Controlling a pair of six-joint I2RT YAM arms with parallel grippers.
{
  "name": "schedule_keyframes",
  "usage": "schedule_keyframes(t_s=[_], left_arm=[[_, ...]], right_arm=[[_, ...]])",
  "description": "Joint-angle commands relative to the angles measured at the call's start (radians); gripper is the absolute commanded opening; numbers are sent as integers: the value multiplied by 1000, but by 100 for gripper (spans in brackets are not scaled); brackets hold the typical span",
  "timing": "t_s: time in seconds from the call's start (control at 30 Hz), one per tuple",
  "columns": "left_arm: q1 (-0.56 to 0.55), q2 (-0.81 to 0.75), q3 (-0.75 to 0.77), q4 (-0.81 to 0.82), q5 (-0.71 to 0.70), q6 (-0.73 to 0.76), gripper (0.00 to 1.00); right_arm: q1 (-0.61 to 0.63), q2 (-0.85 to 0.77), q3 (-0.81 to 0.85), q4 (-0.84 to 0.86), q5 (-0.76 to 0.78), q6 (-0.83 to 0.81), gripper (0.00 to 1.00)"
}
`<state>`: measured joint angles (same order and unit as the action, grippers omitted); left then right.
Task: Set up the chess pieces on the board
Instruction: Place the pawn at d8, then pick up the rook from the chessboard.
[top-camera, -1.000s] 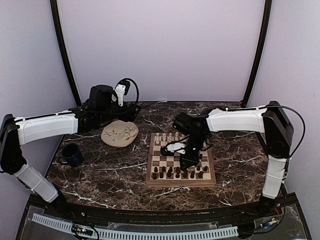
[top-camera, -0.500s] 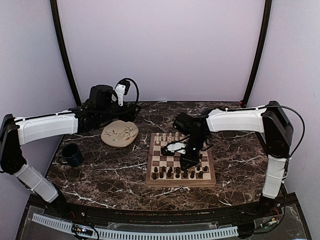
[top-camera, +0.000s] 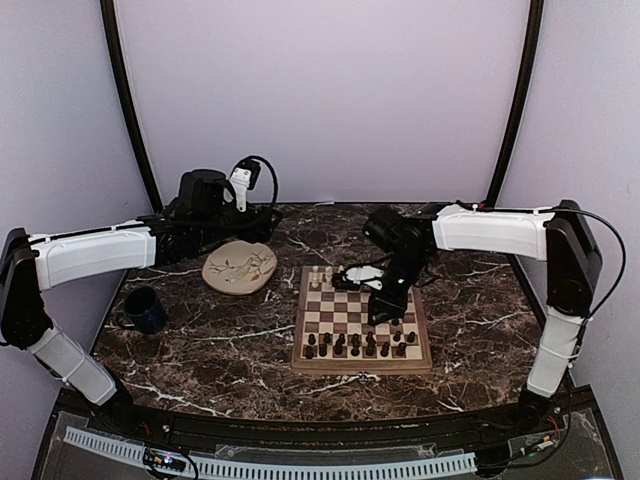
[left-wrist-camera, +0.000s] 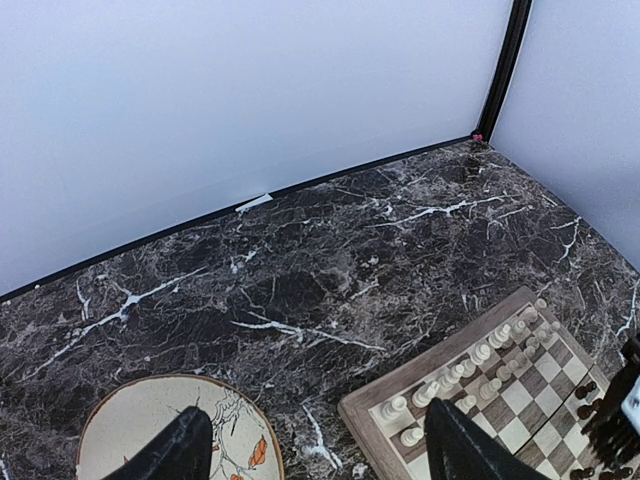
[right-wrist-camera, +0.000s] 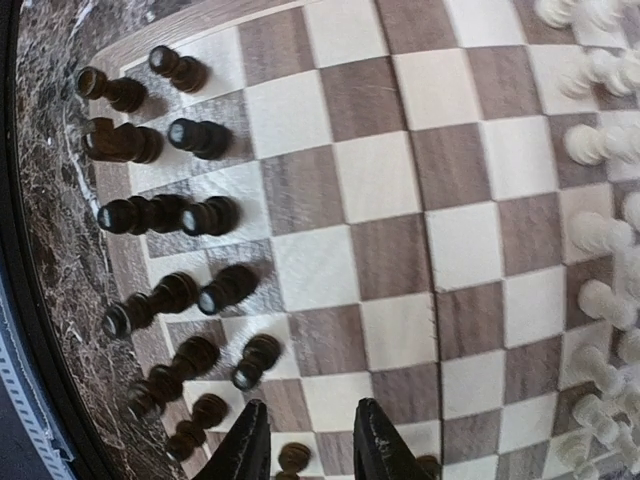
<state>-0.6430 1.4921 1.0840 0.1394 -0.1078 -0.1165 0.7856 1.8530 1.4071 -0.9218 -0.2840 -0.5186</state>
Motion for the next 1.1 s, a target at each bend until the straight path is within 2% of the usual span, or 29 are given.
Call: schedule_keyframes(t_s=[0.0,0.23,1.07], left_arm=[[2,-7,28,-6,12,0,75],[2,0,30,-7,18,-5,75],[2,8,30,-8,19,-5,75]], right_arm=[[-80,-66,-29,24,22,22,30],[-129,-93,-94,46,86,22,32],[-129,-37,-112,11,54,12,30]])
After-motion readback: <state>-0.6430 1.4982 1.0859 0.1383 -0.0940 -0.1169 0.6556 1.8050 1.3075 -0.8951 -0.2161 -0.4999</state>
